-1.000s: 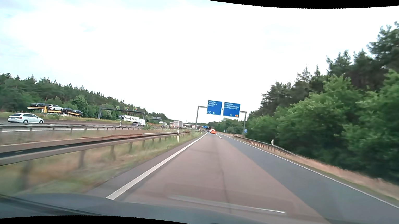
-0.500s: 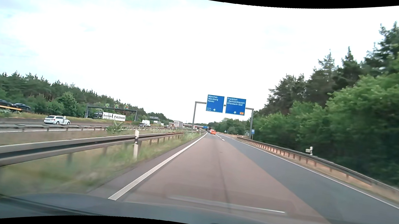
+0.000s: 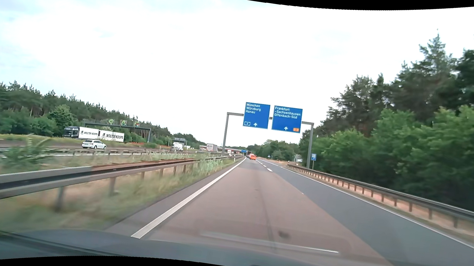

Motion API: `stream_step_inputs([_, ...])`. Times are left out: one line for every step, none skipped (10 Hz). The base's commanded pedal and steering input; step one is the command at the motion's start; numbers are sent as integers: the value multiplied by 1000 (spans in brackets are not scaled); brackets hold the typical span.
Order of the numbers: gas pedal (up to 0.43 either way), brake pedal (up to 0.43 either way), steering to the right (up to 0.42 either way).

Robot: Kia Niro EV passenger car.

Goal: Follow the waypoints while adhering to traffic rules and regulations

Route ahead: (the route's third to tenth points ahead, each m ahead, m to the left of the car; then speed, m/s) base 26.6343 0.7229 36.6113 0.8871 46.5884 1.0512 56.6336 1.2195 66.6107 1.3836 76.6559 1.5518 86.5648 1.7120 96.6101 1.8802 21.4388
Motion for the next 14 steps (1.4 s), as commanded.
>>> stream_step_inputs([130,0,-5])
stream_step_inputs([130,0,-5])
stream_step_inputs([130,0,-5])
stream_step_inputs([130,0,-5])
stream_step_inputs([130,0,-5])
stream_step_inputs([130,0,-5])
stream_step_inputs([130,0,-5])
stream_step_inputs([130,0,-5])
stream_step_inputs([130,0,-5])
stream_step_inputs([130,0,-5])
stream_step_inputs([130,0,-5])
stream_step_inputs([130,0,-5])
stream_step_inputs([130,0,-5])
stream_step_inputs([130,0,-5])
